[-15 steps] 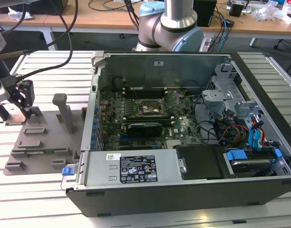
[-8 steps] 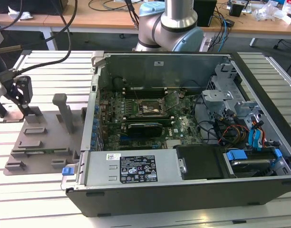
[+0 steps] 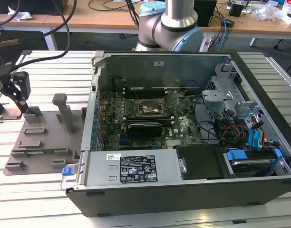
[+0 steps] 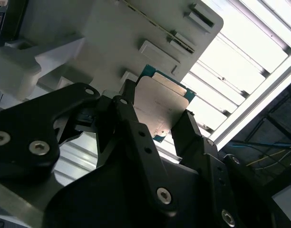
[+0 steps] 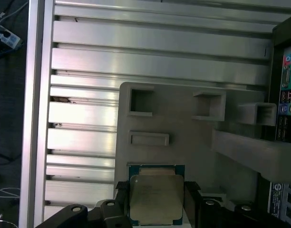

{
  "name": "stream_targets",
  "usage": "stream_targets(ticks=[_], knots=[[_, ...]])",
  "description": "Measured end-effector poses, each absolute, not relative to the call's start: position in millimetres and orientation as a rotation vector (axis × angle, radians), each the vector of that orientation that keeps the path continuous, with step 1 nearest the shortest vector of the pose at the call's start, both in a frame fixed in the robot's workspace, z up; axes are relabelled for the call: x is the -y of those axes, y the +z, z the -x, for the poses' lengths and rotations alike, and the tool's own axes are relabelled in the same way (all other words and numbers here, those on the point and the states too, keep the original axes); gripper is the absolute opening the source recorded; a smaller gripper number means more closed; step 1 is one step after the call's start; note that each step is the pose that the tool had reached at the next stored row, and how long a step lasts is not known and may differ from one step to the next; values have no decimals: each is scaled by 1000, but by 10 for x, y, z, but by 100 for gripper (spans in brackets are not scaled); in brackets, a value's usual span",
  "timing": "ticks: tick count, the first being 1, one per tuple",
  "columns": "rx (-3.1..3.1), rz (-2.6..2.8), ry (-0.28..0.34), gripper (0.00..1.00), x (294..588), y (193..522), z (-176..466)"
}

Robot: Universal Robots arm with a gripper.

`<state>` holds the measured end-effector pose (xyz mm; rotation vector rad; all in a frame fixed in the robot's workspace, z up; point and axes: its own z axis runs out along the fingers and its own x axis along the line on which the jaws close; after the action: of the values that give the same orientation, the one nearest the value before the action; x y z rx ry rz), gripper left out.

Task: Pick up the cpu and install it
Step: 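Pick up the cpu and move it towards the insertion slot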

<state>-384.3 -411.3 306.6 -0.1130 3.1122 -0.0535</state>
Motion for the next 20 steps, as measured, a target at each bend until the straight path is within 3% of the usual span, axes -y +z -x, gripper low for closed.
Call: stream_targets(ticks=[20], knots=[[-3112,114,-94,55,4111,3557,3843]])
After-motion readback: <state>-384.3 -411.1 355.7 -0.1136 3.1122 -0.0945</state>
